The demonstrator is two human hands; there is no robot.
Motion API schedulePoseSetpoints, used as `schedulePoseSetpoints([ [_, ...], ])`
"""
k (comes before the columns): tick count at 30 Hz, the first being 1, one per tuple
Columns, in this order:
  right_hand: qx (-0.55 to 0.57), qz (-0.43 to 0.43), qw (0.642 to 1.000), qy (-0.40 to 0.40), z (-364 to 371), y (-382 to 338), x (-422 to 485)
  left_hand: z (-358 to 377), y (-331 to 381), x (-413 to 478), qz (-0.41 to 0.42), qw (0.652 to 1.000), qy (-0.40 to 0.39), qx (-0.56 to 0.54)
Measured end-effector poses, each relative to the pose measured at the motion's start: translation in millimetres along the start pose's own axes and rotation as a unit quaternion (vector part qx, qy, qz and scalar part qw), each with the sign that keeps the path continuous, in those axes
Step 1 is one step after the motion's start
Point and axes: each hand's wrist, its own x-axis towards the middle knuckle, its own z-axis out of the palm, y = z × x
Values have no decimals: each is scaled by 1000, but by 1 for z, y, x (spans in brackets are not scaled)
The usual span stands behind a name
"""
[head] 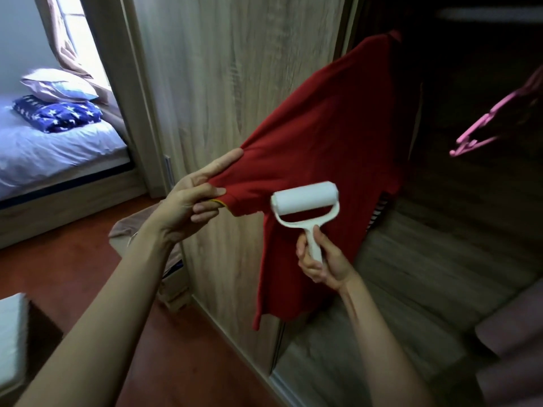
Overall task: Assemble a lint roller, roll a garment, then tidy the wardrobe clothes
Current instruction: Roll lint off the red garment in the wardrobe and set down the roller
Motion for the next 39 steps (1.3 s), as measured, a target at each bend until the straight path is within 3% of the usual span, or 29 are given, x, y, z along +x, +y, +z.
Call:
schedulePoseSetpoints([
  [4, 81, -63, 993, 59, -13, 4, -35, 7, -31, 1, 38, 998, -3, 52],
  [7, 88, -90, 985, 120, -24, 8, -57, 17, -62, -4, 93, 976, 1, 195],
  [13, 101, -107, 971, 191, -35, 26, -91, 39, -122, 0, 109, 950, -69, 285],
  [29, 141, -106, 934, 310, -38, 56, -115, 52, -189, 60, 10, 943, -132, 305],
  [34, 147, -117, 928, 321, -35, 56, -125, 44, -200, 52, 36, 941, -156, 299],
  [39, 134, -141, 918, 345, -31, 65, -163, 53, -236, 27, -18, 936, -193, 295],
])
